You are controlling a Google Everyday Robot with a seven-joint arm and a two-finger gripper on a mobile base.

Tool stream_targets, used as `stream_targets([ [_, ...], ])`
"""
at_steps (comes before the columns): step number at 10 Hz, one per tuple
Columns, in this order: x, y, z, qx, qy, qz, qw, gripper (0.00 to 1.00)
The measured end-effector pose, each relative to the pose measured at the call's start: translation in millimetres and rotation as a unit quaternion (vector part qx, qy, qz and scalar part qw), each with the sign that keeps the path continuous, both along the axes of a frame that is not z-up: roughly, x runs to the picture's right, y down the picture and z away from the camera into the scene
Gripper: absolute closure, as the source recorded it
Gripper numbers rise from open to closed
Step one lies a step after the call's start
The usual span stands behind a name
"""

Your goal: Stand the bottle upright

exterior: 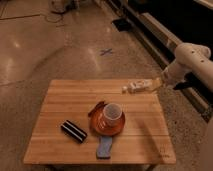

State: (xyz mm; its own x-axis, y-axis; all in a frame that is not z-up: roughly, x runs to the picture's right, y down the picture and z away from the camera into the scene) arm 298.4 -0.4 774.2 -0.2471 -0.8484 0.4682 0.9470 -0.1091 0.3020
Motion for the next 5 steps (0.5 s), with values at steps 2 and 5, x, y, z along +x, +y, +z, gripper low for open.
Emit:
stream_targets([
  [2, -1, -5, 9.7, 0.013, -0.007, -0.021, 0.9997, 0.20],
  [5, -19, -25, 57.0, 0.053, -0.040, -0.097, 0.9930, 0.20],
])
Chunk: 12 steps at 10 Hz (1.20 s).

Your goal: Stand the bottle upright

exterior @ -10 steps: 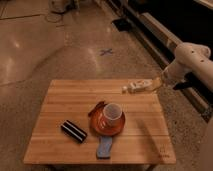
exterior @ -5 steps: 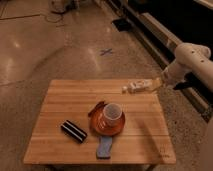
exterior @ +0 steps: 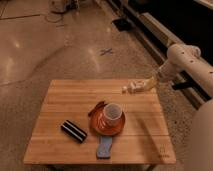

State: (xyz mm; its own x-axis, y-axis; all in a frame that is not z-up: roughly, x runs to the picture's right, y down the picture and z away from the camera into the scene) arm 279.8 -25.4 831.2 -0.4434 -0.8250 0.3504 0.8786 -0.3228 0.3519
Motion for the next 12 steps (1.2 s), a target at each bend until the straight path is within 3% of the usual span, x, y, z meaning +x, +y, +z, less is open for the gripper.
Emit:
stream_targets([
  [3, -7, -18, 41.9, 0.043, -0.029, -0.071, 0.9961, 0.20],
  [6, -10, -27, 71.7, 0.068, -0.055, -0.134, 0.9871, 0.20],
  [9, -19, -36, 102.1, 0.089, -0.075, -0.200, 0.9729, 0.20],
  [11, -27, -37, 121.8, 0.091, -0.081, -0.231, 0.9653, 0.20],
  [12, -29, -36, 128.8, 0.090, -0.081, -0.239, 0.9634, 0.20],
])
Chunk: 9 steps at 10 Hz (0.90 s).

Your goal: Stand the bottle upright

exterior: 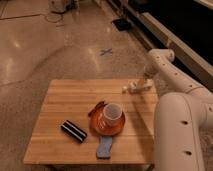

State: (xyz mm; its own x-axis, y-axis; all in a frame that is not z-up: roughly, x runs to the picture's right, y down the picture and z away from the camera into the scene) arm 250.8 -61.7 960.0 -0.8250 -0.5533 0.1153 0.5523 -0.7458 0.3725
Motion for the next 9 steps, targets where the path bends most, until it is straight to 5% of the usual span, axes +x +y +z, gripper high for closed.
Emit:
stream_targets([
  [6, -3, 27, 44.6, -0.032, 0.020, -0.040, 0.9985, 0.20],
  [9, 1, 40, 50.1, -0.051, 0.027, -0.038, 0.9976, 0.20],
])
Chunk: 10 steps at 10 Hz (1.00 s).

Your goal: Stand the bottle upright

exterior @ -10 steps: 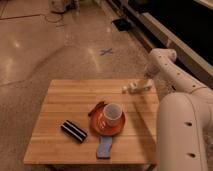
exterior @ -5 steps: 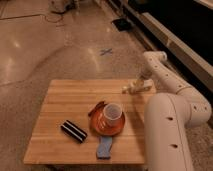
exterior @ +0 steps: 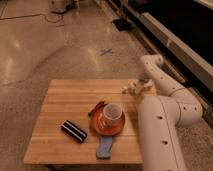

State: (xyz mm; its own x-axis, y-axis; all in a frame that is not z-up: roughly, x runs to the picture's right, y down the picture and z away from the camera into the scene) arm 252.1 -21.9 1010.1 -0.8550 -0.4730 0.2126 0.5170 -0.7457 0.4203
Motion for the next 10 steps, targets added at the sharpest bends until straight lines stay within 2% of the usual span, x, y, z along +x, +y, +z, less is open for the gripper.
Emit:
stream_targets([
  [2, -4, 7, -7.9, -0.010, -0.011, 0.011, 0.9998, 0.20],
  [5, -16, 15, -35.0, -0.021, -0.047, 0.024, 0.9984, 0.20],
  [10, -28, 50, -65.7, -0.051, -0.085, 0.037, 0.9943, 0.20],
])
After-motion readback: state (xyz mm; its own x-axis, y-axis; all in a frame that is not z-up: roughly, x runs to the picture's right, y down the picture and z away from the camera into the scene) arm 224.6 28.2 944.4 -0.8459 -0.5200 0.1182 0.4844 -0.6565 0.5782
